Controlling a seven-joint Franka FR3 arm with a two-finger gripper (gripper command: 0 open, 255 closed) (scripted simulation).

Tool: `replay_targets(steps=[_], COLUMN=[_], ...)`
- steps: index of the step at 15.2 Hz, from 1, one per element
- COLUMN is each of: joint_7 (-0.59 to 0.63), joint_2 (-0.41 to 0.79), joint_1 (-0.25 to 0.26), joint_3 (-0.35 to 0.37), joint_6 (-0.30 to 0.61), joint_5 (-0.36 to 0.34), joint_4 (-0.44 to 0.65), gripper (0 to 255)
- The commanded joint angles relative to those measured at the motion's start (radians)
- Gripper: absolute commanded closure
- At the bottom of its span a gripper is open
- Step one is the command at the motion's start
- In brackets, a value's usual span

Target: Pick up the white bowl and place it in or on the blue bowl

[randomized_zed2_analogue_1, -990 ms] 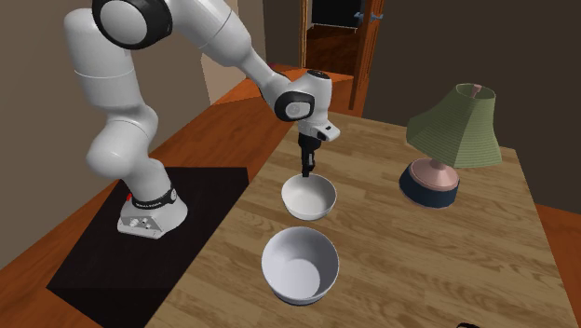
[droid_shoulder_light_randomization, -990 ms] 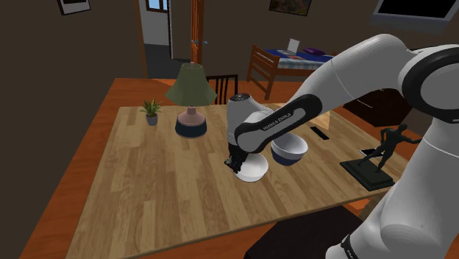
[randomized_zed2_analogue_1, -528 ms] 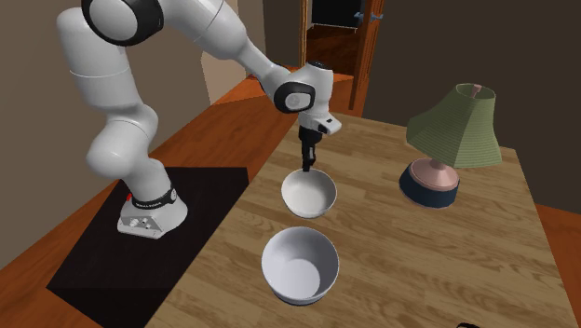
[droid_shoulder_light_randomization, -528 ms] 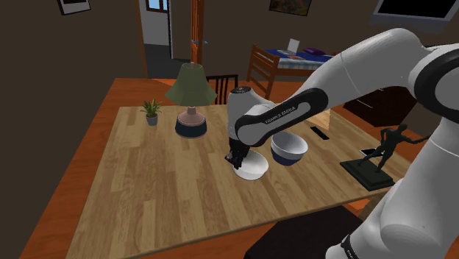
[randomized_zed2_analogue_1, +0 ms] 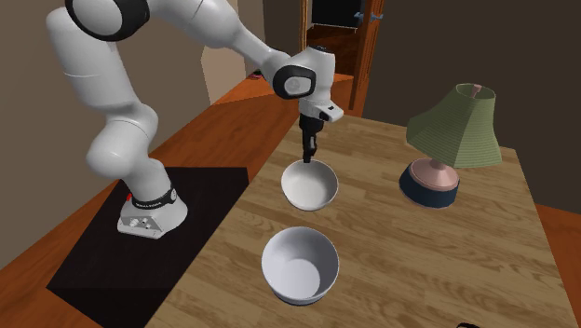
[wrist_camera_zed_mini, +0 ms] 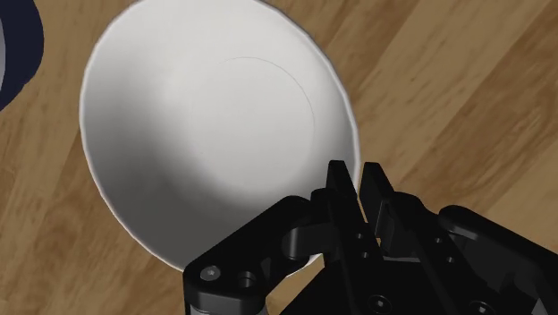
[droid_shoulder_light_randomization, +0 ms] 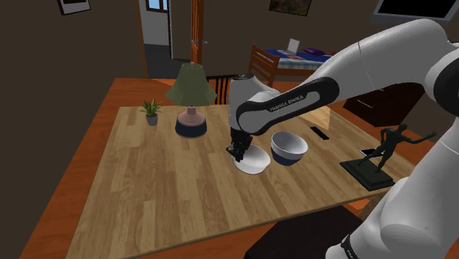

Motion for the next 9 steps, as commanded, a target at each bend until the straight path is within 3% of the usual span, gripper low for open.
replay_targets(steps=[1,9], joint_7=[-0.005,-0.024], joint_2=[-0.021,-0.077], joint_1=[0.001,0.001], joint_3=[0.001,0.001], joint_6=[-0.027,-0.132], joint_5=[0.007,0.025], joint_4=[0.007,0.057], gripper=[255,255])
